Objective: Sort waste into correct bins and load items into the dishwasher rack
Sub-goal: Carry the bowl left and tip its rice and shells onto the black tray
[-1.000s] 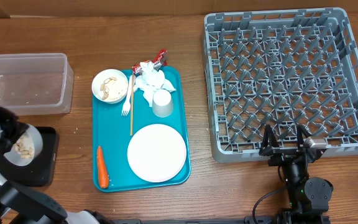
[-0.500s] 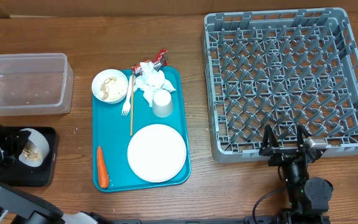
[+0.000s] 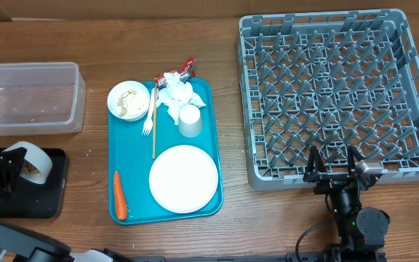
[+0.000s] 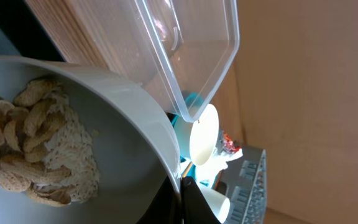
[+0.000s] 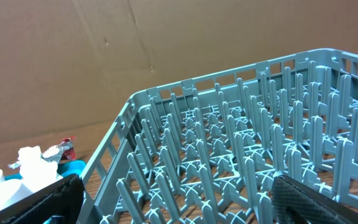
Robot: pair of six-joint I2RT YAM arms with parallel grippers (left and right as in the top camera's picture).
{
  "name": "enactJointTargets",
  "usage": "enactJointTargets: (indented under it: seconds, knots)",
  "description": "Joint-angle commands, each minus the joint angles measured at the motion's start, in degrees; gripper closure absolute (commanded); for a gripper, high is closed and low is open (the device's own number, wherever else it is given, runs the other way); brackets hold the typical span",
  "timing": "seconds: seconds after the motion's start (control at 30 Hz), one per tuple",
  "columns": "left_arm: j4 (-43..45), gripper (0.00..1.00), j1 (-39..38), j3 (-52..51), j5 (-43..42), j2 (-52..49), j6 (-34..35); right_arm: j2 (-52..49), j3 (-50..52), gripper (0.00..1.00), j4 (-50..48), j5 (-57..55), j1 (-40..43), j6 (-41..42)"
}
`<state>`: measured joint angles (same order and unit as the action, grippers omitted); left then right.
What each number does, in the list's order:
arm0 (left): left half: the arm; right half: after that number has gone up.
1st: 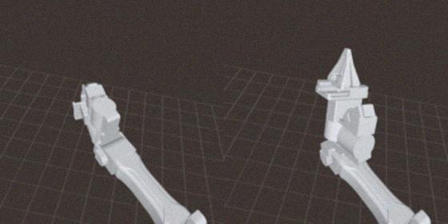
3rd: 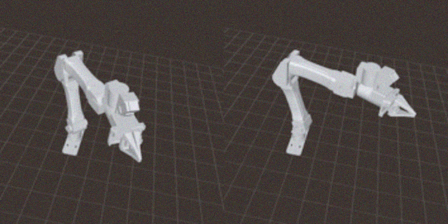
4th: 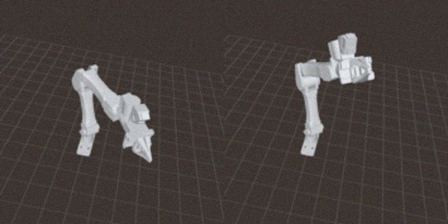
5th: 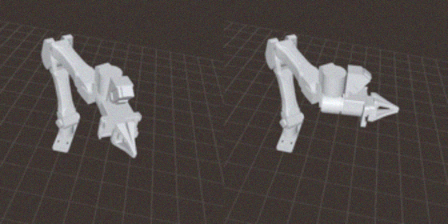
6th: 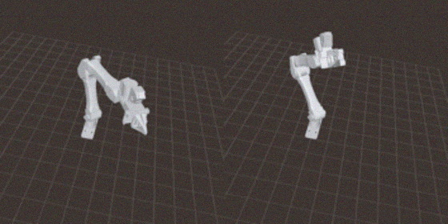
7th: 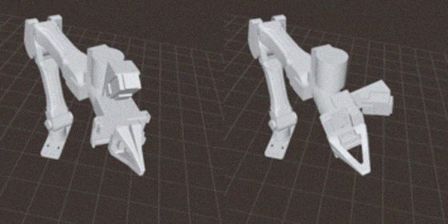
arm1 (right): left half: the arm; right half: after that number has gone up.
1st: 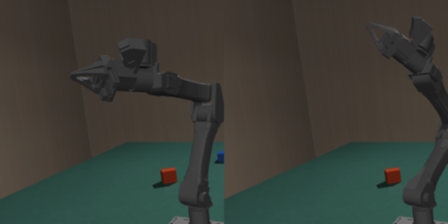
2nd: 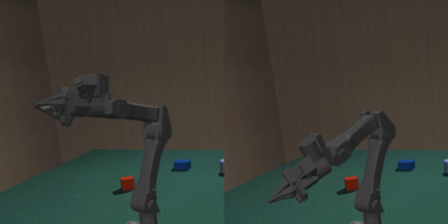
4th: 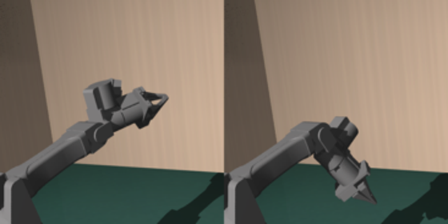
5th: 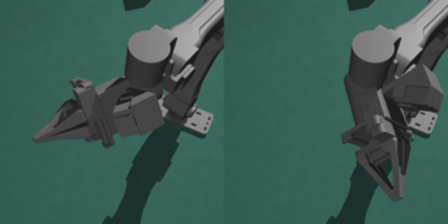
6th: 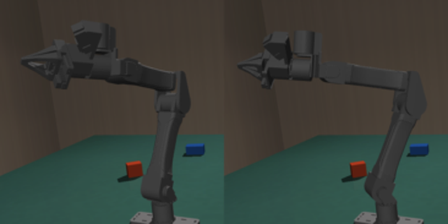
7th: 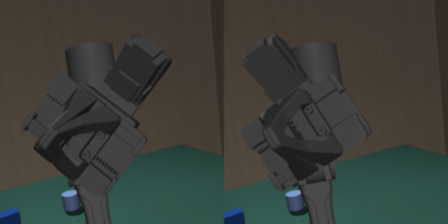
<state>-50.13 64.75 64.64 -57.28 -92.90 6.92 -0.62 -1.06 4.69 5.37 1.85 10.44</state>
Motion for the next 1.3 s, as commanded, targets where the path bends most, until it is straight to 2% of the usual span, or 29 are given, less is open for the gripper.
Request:
enactJointTargets:
  seconds: [0.0,0.1,0.27,0.47,0.6,0.7,1.07,1.27]
  knots:
    - [0.5,0.96,2.1,-1.7,-5.6,-0.9,-3.3,0.5,0.6,0.00,-0.3,-0.4,0.2,-0.5]
    - [2.1,0.96,4.3,-3.3,-11.6,-3.1,-4.9,0.5,0.6,0.00,-0.3,-0.4,0.2,-0.4]
    - [2.2,0.96,6.8,-3.8,-14.9,-7.8,-7.1,0.5,0.6,0.00,-0.3,-0.4,0.2,-0.4]
    - [2.7,0.96,8.0,-3.8,-26.7,-14.2,-11.1,0.5,0.6,0.00,-0.3,-0.4,0.2,-0.5]
    - [2.7,0.96,8.1,-3.8,-28.7,-17.7,-11.7,0.5,0.6,0.00,-0.3,-0.4,0.2,-0.4]
    - [2.6,0.96,8.1,-3.7,-33.4,-18.9,-12.4,0.5,0.6,0.00,-0.3,-0.4,0.2,-0.4]
    - [1.0,0.96,8.7,-3.7,-33.4,-18.9,-11.6,0.5,0.6,0.00,-0.3,-0.4,0.2,-0.5]
    - [0.7,0.96,8.9,-3.7,-33.4,-17.7,-13.6,0.5,0.6,0.00,-0.3,-0.4,0.2,-0.5]
